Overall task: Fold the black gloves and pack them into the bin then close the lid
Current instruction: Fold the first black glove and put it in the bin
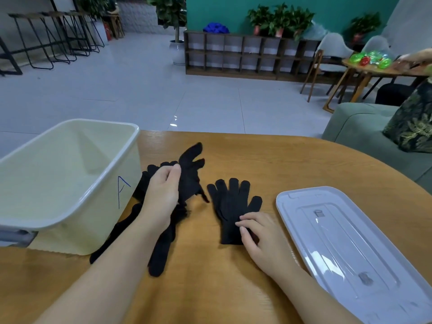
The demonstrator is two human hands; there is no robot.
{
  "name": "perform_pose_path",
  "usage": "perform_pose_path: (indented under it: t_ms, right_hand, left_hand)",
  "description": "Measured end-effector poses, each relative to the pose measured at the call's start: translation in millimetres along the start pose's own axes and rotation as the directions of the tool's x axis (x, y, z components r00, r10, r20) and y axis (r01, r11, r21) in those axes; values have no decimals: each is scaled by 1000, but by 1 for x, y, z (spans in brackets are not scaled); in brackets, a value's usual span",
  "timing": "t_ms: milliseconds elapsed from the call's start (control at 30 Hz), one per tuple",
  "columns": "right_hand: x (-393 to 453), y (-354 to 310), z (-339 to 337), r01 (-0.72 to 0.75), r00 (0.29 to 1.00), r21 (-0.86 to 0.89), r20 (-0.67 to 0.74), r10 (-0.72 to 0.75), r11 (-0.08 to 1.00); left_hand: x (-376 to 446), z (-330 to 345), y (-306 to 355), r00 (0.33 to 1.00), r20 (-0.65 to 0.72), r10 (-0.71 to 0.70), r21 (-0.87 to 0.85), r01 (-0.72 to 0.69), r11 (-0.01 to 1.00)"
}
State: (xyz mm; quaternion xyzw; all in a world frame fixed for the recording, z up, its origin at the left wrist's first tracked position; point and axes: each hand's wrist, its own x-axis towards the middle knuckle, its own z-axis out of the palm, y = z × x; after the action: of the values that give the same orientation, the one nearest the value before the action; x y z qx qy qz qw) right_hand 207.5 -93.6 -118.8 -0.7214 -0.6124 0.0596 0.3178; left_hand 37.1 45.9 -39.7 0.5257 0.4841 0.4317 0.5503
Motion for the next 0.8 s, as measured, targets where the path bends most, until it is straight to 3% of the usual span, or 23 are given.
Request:
perform_pose_path:
  t_ms: [100,167,233,300,367,467,533,633,700,800]
  right_hand:
    - [7,-20,-5,-181,983,228,65,171,957]
    - [15,-35,-10,-344,939,457,178,295,820]
    - [23,-44,-14,-471,880,665,317,353,579]
    - [28,-50,-18,-556,819,790,466,336,259]
    - [30,-49,-19,-562,801,819,505,321,113]
    - [29,-44,-20,-563,792,812,476,383,154]
    - [27,-38,-20,-557,792,816,465,396,156]
    - [25,-32,-17,-508,817,861,476,326,16]
    - [25,-29,-11,-490,822,872,465,329,-9]
    - [25,-20,0,-495,760,868,452,467,-35]
  left_hand:
    - [-5,1,6,986,132,-99,-269,132,954]
    - [-10,0,5,975,208,-77,-316,142,938]
    - [-14,0,0,964,254,-77,-344,164,924]
    - [-16,-1,-6,949,300,-98,-352,206,913]
    - [-19,0,-12,936,342,-88,-321,204,925]
    - [-22,3,-18,976,209,51,-64,-38,997]
    - [-25,6,-15,954,149,261,199,-287,937]
    - [-29,19,-15,800,404,443,452,-596,664]
    - [-30,32,-29,694,626,355,525,-712,465]
    - [-37,46,-55,611,770,184,526,-771,359]
